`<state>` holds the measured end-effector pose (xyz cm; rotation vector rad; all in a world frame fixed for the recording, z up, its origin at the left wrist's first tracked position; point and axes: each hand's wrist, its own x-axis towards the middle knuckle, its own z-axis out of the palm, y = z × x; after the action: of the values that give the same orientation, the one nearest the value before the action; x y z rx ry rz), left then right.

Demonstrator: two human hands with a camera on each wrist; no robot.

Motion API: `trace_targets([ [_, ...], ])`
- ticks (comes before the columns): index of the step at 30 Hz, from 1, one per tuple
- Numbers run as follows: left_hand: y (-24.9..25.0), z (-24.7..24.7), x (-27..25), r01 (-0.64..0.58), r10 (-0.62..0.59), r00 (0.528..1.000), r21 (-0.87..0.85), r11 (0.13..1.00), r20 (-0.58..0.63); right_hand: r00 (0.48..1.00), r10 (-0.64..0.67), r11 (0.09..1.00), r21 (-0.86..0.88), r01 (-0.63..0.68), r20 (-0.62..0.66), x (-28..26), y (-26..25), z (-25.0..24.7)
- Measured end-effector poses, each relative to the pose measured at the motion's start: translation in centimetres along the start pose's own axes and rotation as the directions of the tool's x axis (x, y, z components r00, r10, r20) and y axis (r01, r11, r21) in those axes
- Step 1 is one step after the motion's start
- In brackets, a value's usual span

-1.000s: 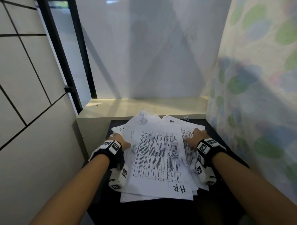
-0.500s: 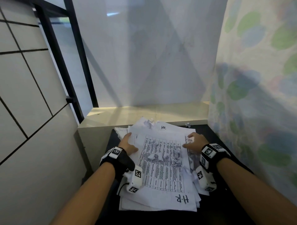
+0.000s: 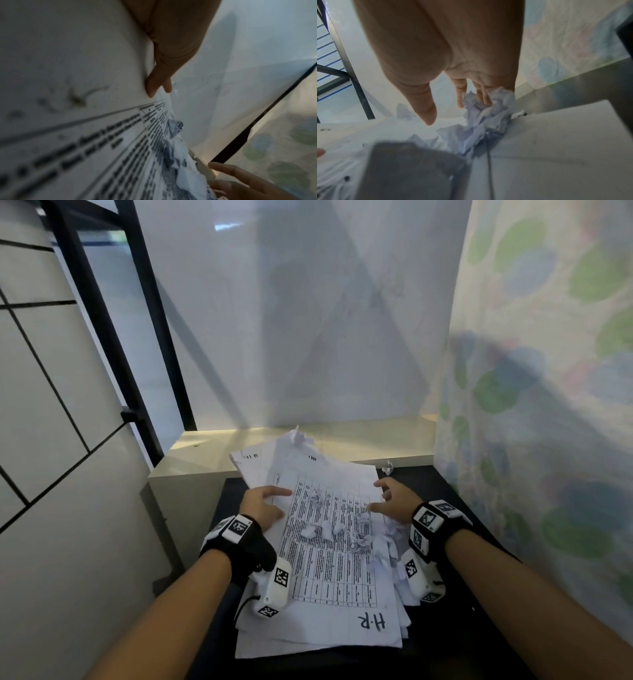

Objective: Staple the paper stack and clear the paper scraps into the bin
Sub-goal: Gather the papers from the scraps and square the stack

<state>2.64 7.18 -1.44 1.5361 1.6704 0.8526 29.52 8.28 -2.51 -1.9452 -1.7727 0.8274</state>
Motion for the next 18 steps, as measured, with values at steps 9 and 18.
trace_targets([
  [9,4.1,-2.5,-0.1,-0.233,0.216,0.963,-0.09,0.968,-0.163,0.999,0.052,0.998,0.018,-0.053,0.013,0.3,-2.4,-2.7],
  [18,8.4,-4.0,1.5,-0.38,0.334,0.898,-0.124,0.917,-0.287,0.994,0.013,0.945,0.325,0.023,-0.11,2.2,-5.2,-6.4],
])
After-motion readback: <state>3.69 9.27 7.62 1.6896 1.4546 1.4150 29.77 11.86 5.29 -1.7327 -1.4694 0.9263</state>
